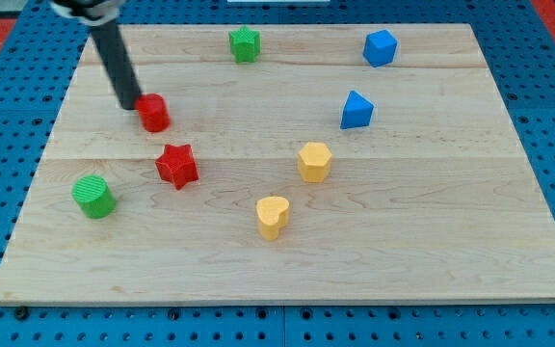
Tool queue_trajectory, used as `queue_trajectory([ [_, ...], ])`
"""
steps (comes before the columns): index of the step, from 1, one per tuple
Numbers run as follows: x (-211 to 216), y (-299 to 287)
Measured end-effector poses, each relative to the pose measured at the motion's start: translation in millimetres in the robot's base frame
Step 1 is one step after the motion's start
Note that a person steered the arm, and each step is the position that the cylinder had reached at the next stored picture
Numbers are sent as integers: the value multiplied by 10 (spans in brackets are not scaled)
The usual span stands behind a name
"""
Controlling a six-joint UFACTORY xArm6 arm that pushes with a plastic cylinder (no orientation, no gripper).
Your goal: Place the red blocks close to the yellow blocks
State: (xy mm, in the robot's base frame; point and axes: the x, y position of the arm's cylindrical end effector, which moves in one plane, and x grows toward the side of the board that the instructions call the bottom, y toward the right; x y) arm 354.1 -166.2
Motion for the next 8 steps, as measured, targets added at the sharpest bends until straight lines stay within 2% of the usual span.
queue_trajectory([
  [1,-46,43],
  [2,511,-229],
  [3,802,-25],
  [6,933,623],
  [7,1207,693],
  [8,1192,542],
])
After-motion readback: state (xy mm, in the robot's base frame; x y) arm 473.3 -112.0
